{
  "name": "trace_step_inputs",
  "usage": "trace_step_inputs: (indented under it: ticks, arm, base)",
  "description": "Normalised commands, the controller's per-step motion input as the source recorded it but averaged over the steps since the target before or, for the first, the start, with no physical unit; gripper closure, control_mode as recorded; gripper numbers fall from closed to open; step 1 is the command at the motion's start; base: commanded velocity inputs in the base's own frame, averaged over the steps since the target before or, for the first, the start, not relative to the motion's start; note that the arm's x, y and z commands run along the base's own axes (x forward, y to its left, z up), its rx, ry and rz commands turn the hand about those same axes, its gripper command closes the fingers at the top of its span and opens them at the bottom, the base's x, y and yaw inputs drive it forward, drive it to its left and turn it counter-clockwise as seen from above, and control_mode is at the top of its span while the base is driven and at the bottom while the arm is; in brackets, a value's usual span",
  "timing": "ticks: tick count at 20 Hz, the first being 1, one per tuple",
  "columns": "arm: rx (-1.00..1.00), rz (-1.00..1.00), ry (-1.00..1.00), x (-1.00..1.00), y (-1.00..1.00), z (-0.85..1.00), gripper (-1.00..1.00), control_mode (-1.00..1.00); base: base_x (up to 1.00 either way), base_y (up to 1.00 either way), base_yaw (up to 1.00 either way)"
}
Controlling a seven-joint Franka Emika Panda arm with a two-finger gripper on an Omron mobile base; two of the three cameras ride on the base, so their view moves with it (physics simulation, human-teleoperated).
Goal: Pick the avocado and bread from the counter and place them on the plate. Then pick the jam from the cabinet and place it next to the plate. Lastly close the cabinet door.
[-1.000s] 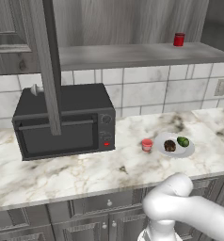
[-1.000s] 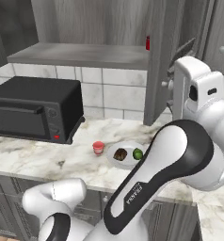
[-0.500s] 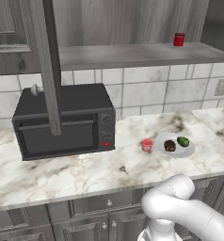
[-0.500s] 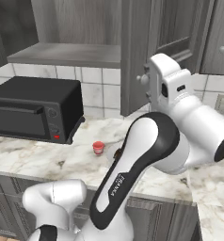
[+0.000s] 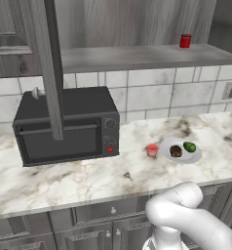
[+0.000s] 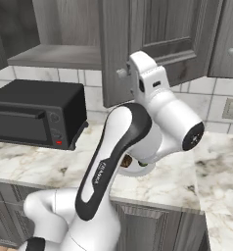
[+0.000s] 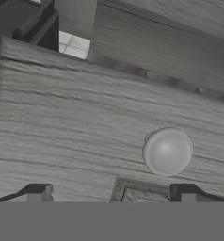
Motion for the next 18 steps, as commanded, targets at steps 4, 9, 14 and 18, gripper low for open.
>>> trace_step_inputs:
  ticks: [4, 9, 14, 18]
  arm:
    - [0.0, 0.04, 0.0, 0.42, 0.42, 0.0, -1.0, -1.0]
    - [0.0, 0.04, 0.0, 0.46, 0.38, 0.01, -1.0, -1.0]
    - [0.02, 0.03, 0.0, 0.48, 0.37, 0.01, -1.0, -1.0]
    - [0.04, 0.0, 0.0, 0.51, 0.36, 0.04, -1.0, -1.0]
  base:
    - [0.0, 0.0, 0.0]
    - [0.0, 0.0, 0.0]
    - [0.0, 0.0, 0.0]
    - [0.0, 0.0, 0.0]
